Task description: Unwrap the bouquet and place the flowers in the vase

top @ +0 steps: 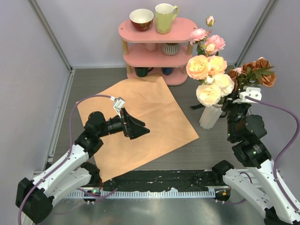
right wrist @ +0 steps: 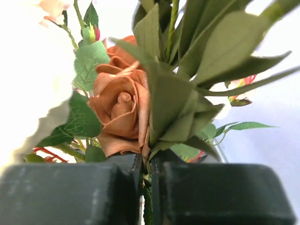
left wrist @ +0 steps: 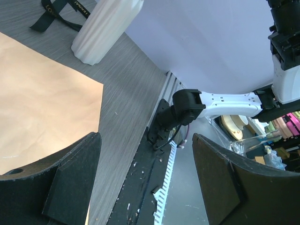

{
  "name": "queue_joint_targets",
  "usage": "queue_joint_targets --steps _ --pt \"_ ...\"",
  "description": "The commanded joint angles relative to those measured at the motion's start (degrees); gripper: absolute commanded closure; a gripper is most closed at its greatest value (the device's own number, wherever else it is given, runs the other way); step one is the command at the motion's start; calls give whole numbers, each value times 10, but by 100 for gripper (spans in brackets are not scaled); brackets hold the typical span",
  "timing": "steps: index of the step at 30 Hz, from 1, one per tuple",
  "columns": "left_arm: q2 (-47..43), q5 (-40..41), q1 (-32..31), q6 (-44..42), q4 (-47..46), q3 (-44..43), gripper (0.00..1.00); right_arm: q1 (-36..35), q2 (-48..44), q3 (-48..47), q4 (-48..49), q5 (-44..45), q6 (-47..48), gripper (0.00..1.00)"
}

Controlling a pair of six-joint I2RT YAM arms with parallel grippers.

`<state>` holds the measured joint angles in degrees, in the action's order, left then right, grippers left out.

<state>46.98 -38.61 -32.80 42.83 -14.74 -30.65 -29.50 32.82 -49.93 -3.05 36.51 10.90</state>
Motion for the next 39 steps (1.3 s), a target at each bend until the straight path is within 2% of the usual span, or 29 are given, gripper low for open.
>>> queue_joint_targets --steps 1,4,8,10,11,13,17,22,29,34,39 --pt "-6 1 -3 -10 -13 -1 18 1 4 7 27 18 0 99" --pt "-10 2 -3 -11 -10 -1 18 1 4 6 25 13 -4 99" --pt "-15 6 -5 -13 -4 -2 18 1 4 -17 -28 32 -32 61" --pt "-15 8 -7 -14 1 -2 18 1 5 -32 -63 45 -54 55" --pt "-14 10 -7 -16 2 -3 18 1 10 -49 -106 49 -79 48" --pt "-12 10 -7 -16 4 -5 18 1 14 -67 -185 54 -107 41" --pt "-5 12 -8 -20 13 -11 18 1 14 -107 -306 62 -232 19" --pt "6 14 -8 -21 18 -17 18 1 17 -133 -424 28 -311 12" --pt "3 23 -8 -25 38 -24 18 1 17 -145 -528 -34 -395 7" --pt "4 26 -8 -24 44 -28 18 1 -7 -103 -547 -102 -442 6" --pt "3 29 -8 -22 47 -30 18 2 -59 -52 -519 -165 -444 6"
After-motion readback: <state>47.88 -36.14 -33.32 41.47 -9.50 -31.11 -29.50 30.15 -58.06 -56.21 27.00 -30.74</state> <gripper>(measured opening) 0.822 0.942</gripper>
